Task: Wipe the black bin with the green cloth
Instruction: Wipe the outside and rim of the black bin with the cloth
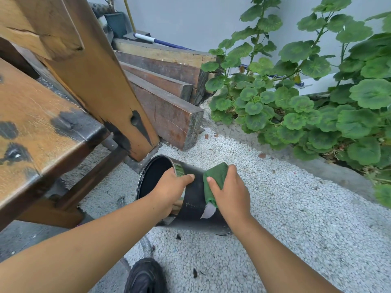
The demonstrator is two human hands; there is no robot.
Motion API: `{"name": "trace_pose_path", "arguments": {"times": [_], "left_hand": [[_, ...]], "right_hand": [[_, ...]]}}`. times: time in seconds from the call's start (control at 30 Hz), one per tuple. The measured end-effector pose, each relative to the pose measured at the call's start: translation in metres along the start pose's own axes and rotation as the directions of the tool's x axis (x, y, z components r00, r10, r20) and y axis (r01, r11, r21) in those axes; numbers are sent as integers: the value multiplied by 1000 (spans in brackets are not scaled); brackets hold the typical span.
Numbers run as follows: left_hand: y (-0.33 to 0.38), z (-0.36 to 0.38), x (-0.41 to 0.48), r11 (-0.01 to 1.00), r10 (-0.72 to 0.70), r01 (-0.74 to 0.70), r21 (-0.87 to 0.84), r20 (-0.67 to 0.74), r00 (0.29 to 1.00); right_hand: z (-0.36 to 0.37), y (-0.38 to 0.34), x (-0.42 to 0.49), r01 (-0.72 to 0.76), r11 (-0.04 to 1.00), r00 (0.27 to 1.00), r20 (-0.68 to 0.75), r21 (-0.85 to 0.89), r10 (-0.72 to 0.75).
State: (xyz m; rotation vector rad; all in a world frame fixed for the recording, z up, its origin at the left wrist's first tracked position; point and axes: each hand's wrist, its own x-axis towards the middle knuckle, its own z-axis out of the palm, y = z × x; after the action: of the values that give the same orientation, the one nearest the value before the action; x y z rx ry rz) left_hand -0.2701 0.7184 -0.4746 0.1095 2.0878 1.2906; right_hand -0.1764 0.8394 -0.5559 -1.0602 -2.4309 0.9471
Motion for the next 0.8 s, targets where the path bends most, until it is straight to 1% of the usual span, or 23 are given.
{"name": "trace_pose_path", "arguments": {"times": [0.07, 0.2, 0.37, 0.57, 0.63, 0.73, 0.77, 0.8], "left_hand": [[-1, -3, -1, 1000, 4, -4, 30, 17, 1000], [-2, -10, -1, 1000, -16, 16, 13, 21, 1000], [-3, -18, 3, 999, -39, 39, -17, -11, 999], [-5, -24, 10, 999, -51, 51, -9, -26, 998], [-7, -29, 15, 998, -55, 56, 11, -56, 997], [-5, -39, 18, 996, 20, -9, 85, -129, 991], [-5, -44, 17, 994, 41, -28, 101, -125, 991], [-7, -52, 15, 993, 57, -50, 104, -72, 996]], "right_hand": [[1, 10, 2, -23, 999, 1000, -3, -37, 22], [3, 26, 4, -54, 994, 999, -4, -100, 54], [4, 38, 4, -64, 986, 998, -8, -154, 64], [3, 48, 4, -59, 967, 998, -6, -247, 59], [3, 51, 4, -73, 962, 997, -5, -263, 74], [5, 51, 3, -86, 961, 996, -8, -263, 87], [6, 51, 2, -81, 962, 997, -8, -261, 81], [7, 50, 1, -76, 962, 997, -9, -262, 77]]}}
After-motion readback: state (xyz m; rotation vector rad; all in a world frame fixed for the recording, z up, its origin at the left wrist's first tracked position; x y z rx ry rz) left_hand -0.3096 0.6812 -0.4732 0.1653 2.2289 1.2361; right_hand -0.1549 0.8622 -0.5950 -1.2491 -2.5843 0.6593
